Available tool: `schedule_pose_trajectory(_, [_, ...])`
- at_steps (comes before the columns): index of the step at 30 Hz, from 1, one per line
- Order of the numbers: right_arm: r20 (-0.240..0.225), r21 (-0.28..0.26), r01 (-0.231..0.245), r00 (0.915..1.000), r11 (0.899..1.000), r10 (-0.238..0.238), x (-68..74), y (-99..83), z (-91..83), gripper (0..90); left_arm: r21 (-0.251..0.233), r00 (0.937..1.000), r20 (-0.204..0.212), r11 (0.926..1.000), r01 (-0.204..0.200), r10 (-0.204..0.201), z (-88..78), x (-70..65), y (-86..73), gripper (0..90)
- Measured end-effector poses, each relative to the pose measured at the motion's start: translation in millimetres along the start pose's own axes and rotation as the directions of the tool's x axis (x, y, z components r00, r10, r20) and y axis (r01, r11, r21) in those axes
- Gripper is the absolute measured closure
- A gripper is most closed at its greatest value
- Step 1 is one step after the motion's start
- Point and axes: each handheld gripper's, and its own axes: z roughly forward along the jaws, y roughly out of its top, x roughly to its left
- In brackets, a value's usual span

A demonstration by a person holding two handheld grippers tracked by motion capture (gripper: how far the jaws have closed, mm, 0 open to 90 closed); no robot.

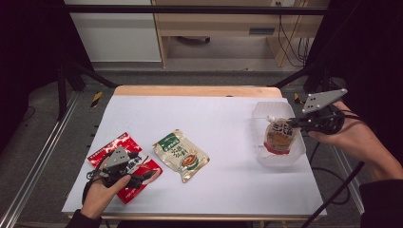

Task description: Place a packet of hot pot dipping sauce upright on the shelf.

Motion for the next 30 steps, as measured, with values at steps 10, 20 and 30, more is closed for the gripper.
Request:
schedule_pose_trajectory(10, [-0.018,0.005,-0.004,0.9998,1.0,0.004,2.2,-3.1,-0.2,89.5,0.0,1.0,-0.002,1.0,-0.001,0.001,0.1,0.3,-0.2,8.1])
schedule_pose_trajectory(20, [-0.019,-0.005,-0.008,0.9998,1.0,0.008,1.2,-3.3,-2.1,89.4,0.008,1.0,-0.002,1.0,-0.002,0.002,0.5,0.1,-0.4,8.1])
schedule_pose_trajectory(30, [-0.026,-0.006,0.003,0.9996,1.0,-0.003,2.3,-3.3,-3.5,89.4,0.008,1.0,-0.002,1.0,-0.001,0.001,1.2,-0.2,-0.7,8.2])
